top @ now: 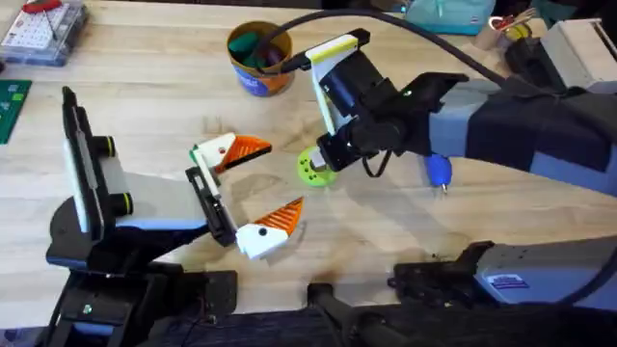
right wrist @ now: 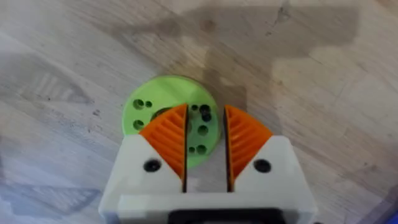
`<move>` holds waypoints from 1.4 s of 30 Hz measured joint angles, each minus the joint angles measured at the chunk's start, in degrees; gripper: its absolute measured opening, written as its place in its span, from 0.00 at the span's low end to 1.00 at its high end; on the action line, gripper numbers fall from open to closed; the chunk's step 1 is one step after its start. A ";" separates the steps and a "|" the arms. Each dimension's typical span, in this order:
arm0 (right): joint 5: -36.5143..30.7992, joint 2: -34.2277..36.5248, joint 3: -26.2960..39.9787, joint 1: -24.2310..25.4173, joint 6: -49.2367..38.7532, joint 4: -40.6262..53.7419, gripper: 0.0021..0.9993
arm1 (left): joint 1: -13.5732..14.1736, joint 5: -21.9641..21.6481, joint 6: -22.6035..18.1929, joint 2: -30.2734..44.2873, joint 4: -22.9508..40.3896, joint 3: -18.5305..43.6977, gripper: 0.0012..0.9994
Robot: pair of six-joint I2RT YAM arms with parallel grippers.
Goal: Pick up the gripper from the table and insert it into the empty holder that is missing its gripper. Then pick up a screw, insert it into the mounting hole, and use the screwdriver to tighten it. Finally, clean up the table by picking up the vegetable and placing it into the bucket.
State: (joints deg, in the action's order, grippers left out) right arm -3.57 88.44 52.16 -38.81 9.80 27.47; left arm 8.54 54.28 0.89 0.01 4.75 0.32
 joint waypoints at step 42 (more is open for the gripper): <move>-0.24 -0.87 0.52 0.00 0.00 1.07 0.20 | -0.01 0.01 0.00 -0.01 0.00 0.00 0.99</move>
State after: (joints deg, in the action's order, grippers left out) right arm -3.81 87.58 52.69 -38.81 9.80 28.53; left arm 8.54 54.29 0.89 0.00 4.75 0.32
